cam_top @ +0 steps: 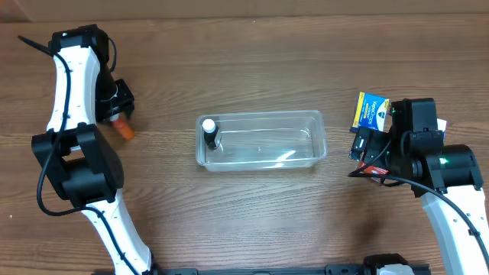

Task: Pack container
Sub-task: 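Move the left gripper to the orange Redoxon tube and grasp it, then lower the orange tube into the container's left end and release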

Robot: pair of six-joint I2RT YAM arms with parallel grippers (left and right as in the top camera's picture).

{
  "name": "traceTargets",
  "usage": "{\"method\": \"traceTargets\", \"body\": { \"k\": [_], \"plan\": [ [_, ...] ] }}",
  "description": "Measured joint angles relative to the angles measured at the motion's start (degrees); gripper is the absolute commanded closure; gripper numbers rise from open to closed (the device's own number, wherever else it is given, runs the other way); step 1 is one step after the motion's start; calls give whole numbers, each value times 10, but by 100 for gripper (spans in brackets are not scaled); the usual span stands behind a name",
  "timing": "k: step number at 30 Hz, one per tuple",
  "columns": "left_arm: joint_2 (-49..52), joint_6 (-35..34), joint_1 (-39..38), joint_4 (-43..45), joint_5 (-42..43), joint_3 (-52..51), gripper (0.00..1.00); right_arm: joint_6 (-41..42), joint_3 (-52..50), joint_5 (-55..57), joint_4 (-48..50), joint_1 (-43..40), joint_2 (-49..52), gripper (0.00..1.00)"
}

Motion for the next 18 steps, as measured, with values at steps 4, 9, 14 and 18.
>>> {"method": "traceTargets", "body": {
  "k": [4,9,14,18],
  "plan": [
    [0,10,0,-7,0,0,94,0,0,0,-1,0,0,0],
    [-3,14,-2,-31,12,0,96,0,0,0,-3,0,0,0],
    [-166,14,-99,-42,27,-4,96,0,0,0,-3,0,0,0],
    [-302,9,-260,-80,43,2,96,0,0,0,-1,0,0,0]
  ]
}}
